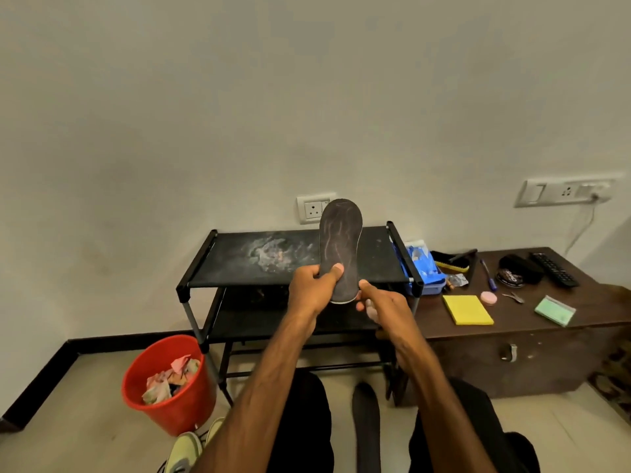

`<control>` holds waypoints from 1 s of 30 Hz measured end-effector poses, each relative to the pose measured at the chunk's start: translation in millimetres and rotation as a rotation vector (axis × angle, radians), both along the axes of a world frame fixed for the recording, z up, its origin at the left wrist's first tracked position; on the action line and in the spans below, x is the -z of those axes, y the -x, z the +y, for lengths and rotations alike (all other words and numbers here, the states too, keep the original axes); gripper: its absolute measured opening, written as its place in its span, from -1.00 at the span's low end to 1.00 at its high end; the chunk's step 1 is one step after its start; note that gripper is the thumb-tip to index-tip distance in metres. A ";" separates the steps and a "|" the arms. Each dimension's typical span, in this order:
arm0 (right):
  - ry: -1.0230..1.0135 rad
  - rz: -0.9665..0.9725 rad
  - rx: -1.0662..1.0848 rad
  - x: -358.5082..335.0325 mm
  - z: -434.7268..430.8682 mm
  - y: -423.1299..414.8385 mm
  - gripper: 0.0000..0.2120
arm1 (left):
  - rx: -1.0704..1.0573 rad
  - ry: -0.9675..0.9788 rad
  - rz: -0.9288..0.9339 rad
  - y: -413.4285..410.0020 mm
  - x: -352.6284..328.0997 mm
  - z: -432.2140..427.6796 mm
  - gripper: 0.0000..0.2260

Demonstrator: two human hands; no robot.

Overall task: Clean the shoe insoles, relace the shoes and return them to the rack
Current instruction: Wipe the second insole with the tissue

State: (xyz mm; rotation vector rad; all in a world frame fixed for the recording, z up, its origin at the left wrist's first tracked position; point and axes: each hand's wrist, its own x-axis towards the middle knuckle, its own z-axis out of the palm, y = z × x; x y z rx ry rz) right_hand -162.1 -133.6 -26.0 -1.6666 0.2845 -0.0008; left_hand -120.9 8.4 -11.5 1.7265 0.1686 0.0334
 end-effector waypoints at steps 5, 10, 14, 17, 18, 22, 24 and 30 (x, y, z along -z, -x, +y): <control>-0.020 -0.086 -0.055 -5.3 -6.5 -15.0 -0.65 | -0.063 0.118 -0.031 -20.6 2.3 -18.1 -0.90; -0.064 -0.145 0.123 4.1 -11.7 -54.1 -0.82 | -0.124 0.095 -0.020 -41.7 11.7 -19.7 -0.85; 0.223 -0.170 0.231 18.8 -32.5 -102.8 -0.78 | -0.063 -0.212 0.060 -55.1 23.8 -2.6 -0.53; 0.486 -0.118 0.206 21.6 -52.7 -138.9 -0.71 | -0.072 -0.473 0.066 -67.4 27.9 15.9 -0.68; 0.540 -0.106 0.187 20.5 -57.3 -148.6 -0.70 | -0.110 -0.511 0.047 -71.7 26.2 19.4 -0.77; 0.727 -0.089 0.182 28.1 -63.7 -185.6 -0.71 | -0.270 -0.571 -0.080 -98.7 32.5 22.1 -0.97; 0.828 -0.124 0.227 35.4 -60.8 -197.3 -0.72 | -0.294 -0.598 -0.138 -117.8 42.8 26.0 -0.91; 0.678 -0.264 0.240 43.6 -25.6 -201.5 -0.63 | -0.306 -0.654 -0.122 -147.4 70.1 40.3 -0.41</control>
